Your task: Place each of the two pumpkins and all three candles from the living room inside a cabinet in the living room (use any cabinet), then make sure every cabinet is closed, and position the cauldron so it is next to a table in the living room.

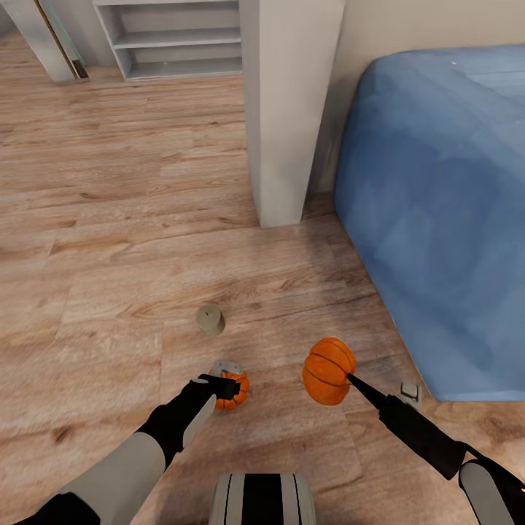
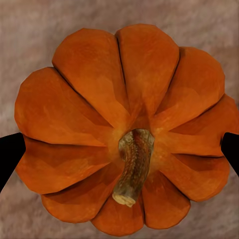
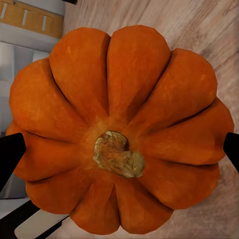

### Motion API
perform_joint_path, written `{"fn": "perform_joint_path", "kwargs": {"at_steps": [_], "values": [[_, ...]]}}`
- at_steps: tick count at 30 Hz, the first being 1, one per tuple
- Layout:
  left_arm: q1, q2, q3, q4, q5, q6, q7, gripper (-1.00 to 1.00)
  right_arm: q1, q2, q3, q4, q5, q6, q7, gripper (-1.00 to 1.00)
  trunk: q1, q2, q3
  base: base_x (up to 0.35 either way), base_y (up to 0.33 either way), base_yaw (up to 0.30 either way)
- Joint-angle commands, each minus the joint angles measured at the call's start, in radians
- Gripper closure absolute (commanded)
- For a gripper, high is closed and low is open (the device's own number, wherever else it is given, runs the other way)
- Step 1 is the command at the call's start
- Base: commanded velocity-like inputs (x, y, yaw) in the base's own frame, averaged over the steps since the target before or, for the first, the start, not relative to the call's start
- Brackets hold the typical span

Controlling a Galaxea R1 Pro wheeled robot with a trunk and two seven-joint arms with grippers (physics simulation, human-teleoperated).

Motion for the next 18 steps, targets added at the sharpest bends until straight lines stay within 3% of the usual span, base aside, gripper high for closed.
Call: {"fn": "perform_joint_path", "kwargs": {"at_steps": [1,18], "values": [[0.001,0.001,-0.007,-0.001,0.030,0.002,0.006,1.00,0.000,0.000,-0.001,0.000,-0.006,0.007,0.001,1.00,0.000,0.000,-0.001,0.000,0.000,0.000],[0.000,0.000,-0.007,-0.001,0.031,0.004,0.005,1.00,0.000,0.000,-0.001,0.000,-0.006,0.007,0.001,1.00,0.000,0.000,-0.001,0.000,0.000,0.000]]}}
